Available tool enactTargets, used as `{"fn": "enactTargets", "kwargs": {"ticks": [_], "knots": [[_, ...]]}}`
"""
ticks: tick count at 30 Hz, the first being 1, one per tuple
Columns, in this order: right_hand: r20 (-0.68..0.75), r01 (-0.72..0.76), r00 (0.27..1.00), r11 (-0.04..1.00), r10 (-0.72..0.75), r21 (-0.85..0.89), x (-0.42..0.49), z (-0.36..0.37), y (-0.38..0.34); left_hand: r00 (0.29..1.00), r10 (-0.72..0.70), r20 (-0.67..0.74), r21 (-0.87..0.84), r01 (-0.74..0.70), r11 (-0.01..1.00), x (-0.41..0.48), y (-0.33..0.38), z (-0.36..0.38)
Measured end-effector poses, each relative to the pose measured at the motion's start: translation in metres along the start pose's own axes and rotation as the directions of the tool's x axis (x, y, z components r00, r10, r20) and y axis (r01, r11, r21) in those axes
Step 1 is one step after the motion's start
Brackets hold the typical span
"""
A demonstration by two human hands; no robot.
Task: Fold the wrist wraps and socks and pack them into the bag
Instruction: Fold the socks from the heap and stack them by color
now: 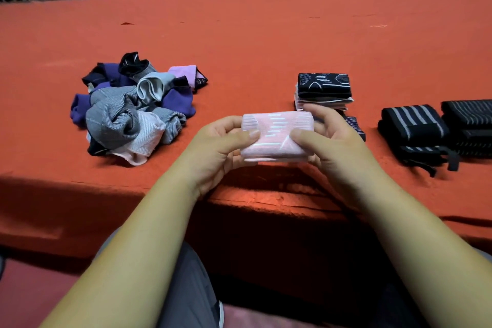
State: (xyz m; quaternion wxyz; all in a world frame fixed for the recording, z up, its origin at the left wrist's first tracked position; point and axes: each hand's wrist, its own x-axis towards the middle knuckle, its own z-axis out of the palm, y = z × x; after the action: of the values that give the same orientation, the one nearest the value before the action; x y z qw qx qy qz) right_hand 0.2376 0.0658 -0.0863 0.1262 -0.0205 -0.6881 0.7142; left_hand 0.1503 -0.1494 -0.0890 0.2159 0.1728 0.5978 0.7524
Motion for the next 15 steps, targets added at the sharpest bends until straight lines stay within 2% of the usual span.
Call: {"fn": "enactTargets", "kwargs": {"ticks": [4, 7, 10, 15], "knots": [[-0.007, 0.02, 1.0, 0.989, -0.022, -0.143, -0.004, 0.002, -0.004, 0.993, 0.111, -0.05, -0.017, -0.112, 0.994, 0.004, -0.002, 0.005], [-0.115, 0.071, 0.988, 0.962, -0.104, -0.263, -0.005, 0.001, -0.006, 0.965, 0.189, -0.182, 0.119, -0.169, 0.978, 0.01, -0.005, 0.016], [-0.251, 0.105, 0.951, 0.951, -0.182, -0.292, -0.006, 0.0, -0.01, 0.923, 0.282, -0.263, 0.191, -0.236, 0.953, 0.018, -0.008, 0.028], [-0.369, 0.081, 0.889, 0.886, -0.272, -0.457, -0.005, -0.019, -0.015, 0.885, 0.44, -0.153, 0.316, -0.379, 0.87, 0.029, -0.015, 0.049]]}}
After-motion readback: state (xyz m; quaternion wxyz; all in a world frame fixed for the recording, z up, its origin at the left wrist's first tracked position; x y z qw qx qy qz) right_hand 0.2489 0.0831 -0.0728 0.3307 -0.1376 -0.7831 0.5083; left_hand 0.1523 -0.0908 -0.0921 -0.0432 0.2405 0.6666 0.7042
